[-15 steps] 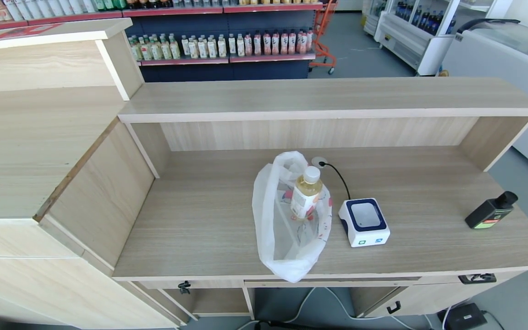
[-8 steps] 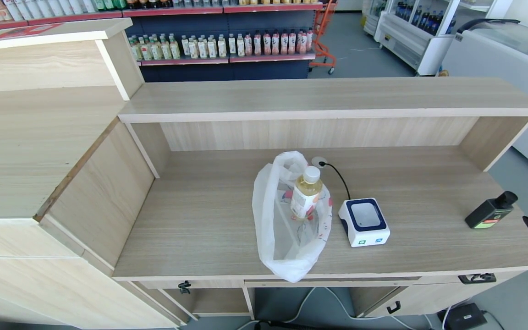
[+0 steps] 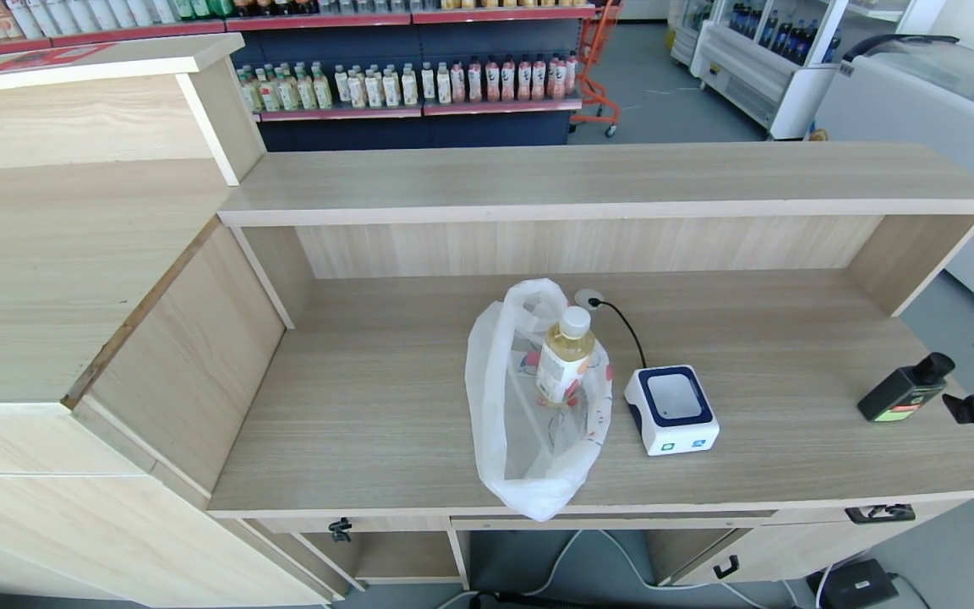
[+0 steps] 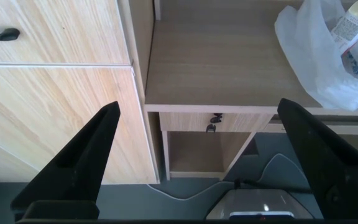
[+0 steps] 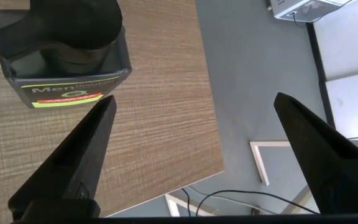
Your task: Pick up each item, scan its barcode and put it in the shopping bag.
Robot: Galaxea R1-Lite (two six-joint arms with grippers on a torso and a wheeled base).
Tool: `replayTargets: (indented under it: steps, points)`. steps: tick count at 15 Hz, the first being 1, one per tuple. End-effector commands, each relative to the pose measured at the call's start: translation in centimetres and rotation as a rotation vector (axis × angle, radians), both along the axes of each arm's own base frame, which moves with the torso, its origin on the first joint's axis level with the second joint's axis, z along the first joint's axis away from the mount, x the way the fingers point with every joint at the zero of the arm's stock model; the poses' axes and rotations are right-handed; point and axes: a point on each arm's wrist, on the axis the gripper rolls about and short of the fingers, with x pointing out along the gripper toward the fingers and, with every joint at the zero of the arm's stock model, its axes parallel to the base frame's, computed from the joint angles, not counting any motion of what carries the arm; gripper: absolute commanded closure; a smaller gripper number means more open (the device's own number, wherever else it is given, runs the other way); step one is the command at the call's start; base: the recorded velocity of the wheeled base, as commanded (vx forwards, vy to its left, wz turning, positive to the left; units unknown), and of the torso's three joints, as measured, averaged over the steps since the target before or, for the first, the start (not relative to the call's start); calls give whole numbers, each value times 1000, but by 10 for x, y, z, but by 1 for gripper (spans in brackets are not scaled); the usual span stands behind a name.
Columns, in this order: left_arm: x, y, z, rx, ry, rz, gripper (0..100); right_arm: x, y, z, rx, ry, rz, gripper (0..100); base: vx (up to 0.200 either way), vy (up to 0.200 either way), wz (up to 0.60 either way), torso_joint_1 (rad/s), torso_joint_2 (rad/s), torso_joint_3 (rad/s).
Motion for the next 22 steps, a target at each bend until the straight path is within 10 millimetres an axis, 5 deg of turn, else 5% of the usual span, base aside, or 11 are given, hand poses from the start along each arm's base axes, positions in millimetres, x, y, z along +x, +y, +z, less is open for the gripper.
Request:
replayTargets:
  steps: [1, 22]
  points:
    - [0, 0, 0, 0, -1, 0, 0, 6, 0, -4, -1, -1, 9, 0, 0, 0, 0, 0, 0, 0]
    - [0, 0, 0, 0, 1, 0, 0, 47, 31, -28, 132, -54, 135, 0, 0, 0, 0, 0, 0, 0]
